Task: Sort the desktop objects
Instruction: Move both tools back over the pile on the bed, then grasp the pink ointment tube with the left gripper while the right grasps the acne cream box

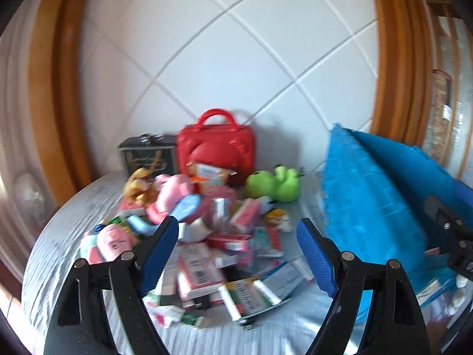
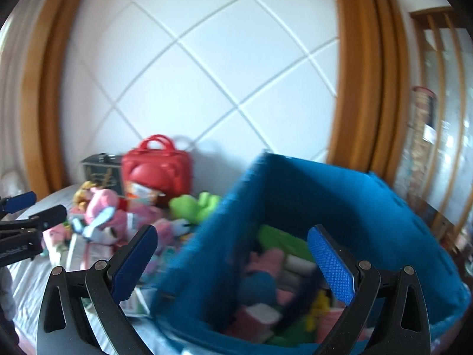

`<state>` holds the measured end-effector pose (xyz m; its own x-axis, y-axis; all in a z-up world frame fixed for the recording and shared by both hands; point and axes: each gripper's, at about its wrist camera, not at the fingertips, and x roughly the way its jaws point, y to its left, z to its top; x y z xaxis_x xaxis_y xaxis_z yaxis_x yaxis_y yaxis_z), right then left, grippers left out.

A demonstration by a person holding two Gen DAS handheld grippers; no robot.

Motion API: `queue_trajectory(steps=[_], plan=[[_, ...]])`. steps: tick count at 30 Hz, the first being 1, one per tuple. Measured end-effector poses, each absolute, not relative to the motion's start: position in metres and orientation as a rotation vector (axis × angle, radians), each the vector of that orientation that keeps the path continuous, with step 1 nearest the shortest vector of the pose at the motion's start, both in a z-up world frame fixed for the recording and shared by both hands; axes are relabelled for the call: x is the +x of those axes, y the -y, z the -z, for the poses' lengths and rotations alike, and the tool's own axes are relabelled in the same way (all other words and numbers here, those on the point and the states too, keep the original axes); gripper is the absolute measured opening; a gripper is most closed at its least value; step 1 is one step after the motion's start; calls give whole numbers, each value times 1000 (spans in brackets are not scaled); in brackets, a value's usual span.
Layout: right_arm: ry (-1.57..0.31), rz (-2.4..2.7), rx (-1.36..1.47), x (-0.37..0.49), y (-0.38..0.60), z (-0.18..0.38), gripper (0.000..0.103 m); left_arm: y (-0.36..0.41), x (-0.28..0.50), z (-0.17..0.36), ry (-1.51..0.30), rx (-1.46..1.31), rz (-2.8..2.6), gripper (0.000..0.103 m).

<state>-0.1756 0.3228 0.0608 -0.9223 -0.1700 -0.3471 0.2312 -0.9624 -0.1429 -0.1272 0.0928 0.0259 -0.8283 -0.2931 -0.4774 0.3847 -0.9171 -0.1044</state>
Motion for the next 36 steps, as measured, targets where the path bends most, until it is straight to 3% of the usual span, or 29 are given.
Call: queue_trajectory(steps=[15,27,36], plan=[[-404,2521,714,-188,-164,38,103,35,-78,128,-385,1042,2357,82],[-485,2442,1006,-212,-151,121,103,62,-106,233,-494,1305,2243,82],[-521,2374,1109,-220,-145,153,103,90,-127,273,-656,1296,2205,83]])
